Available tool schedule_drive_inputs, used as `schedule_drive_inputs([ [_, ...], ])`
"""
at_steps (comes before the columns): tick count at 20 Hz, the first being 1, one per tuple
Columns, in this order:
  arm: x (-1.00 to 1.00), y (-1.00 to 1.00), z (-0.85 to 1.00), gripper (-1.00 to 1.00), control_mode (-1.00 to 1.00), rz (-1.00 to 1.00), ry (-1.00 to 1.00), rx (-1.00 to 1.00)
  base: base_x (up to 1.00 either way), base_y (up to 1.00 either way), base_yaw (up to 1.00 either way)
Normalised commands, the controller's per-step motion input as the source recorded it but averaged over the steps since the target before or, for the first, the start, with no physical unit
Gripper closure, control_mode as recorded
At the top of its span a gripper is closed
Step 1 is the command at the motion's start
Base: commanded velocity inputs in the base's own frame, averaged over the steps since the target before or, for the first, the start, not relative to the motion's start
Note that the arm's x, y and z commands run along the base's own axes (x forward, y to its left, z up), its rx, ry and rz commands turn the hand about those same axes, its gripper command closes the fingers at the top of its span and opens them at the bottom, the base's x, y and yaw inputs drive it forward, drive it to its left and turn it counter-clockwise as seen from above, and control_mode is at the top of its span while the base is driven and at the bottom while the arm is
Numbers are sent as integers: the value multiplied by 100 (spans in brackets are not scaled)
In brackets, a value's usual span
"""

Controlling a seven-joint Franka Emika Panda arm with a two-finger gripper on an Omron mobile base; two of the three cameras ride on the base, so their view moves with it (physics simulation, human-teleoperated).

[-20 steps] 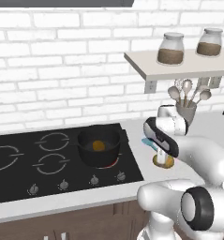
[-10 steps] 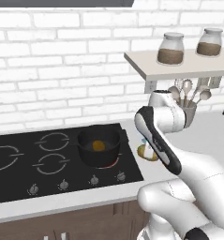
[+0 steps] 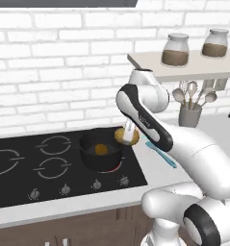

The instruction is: Put the potato and avocado in the pot. Retrieve the spatula and lightly stir the vegetables in the pot.

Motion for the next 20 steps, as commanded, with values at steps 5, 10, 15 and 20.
schedule_drive_inputs([
  [5,58,54,-13,100,-100,8,-1,3,0,0,0],
  [10,61,65,-25,100,-100,-2,-1,-2,0,0,0],
  [15,38,11,-44,100,-100,-10,-6,-7,0,0,0],
  [20,24,5,-51,100,-100,-12,-3,-6,0,0,0],
])
